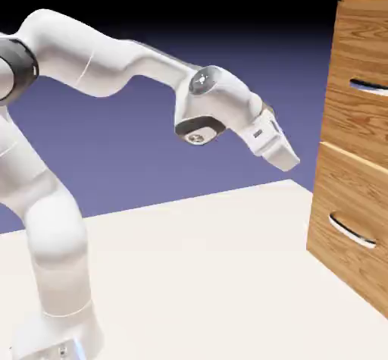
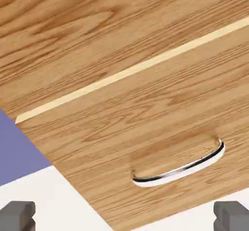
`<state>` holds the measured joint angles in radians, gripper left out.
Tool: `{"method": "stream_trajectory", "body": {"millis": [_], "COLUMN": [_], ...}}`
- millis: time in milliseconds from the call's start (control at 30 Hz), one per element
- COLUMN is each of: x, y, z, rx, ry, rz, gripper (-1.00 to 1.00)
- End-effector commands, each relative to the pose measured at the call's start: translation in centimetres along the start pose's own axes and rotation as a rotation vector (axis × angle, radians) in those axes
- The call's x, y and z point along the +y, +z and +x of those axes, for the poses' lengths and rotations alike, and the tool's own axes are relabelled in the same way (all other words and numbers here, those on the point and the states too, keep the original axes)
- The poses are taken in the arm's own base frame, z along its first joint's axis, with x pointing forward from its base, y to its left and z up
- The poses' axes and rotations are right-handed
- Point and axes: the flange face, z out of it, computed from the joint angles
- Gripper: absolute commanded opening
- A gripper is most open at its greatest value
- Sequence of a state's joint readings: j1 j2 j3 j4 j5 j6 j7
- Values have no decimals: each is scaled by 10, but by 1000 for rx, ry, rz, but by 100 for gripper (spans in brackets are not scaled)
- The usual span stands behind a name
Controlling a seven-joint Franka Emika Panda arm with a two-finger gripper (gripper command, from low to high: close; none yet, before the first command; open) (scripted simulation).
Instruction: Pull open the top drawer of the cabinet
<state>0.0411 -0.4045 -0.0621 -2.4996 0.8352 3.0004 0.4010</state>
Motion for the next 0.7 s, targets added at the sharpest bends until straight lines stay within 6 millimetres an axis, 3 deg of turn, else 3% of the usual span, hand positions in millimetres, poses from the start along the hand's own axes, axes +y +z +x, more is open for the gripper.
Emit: {"method": "stream_trajectory", "body": {"millis": [0, 333, 667], "x": [-2, -19, -37], "y": [1, 10, 24], "z": [4, 34, 51], "rx": [-1, -11, -23], "ry": [26, 282, 526], "rz": [12, 142, 291], "gripper": [0, 0, 0]}}
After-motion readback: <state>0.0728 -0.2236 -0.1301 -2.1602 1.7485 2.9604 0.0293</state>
